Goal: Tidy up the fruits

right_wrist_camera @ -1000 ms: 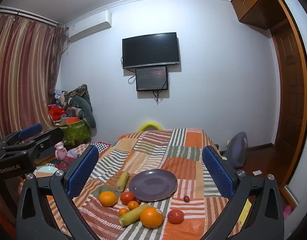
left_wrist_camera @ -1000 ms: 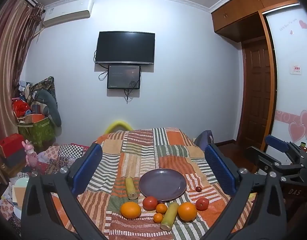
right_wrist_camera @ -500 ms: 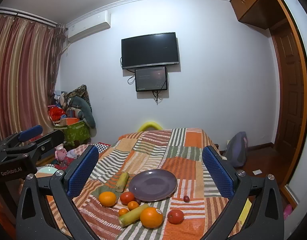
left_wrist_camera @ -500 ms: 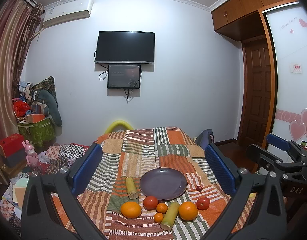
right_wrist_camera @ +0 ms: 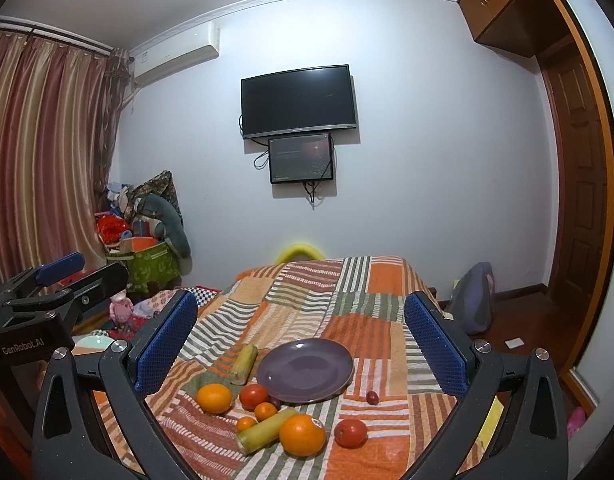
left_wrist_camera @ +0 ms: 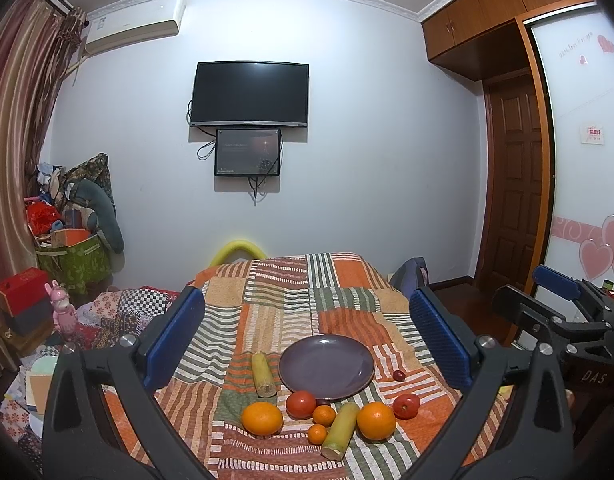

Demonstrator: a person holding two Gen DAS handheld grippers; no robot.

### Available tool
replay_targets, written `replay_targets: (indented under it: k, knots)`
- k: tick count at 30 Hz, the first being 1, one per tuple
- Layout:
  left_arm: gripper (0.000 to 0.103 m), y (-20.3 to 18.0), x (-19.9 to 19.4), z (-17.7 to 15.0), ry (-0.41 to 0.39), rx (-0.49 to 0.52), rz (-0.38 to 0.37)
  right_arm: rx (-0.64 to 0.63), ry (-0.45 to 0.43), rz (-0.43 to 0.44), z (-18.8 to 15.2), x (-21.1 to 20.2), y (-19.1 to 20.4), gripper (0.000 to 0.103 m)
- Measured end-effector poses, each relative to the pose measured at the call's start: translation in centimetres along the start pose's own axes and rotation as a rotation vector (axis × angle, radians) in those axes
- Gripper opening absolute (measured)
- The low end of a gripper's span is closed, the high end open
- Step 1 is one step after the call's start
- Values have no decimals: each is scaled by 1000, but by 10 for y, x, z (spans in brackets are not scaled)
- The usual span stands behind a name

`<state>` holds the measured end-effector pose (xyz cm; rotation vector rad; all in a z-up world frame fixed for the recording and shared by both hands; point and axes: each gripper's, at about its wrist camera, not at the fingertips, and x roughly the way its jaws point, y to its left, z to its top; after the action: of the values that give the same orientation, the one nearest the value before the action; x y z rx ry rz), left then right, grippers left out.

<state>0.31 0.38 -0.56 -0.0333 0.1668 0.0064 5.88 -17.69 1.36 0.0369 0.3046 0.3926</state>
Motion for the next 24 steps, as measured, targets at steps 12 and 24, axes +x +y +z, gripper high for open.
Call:
replay_targets:
  k: [12, 24]
  knots:
    - [103, 1, 1, -2, 3, 0, 0, 2, 0, -1, 1, 0, -1, 103]
    - [103, 2, 2, -2, 3, -2, 2, 6, 2, -3, 4, 0, -4, 103]
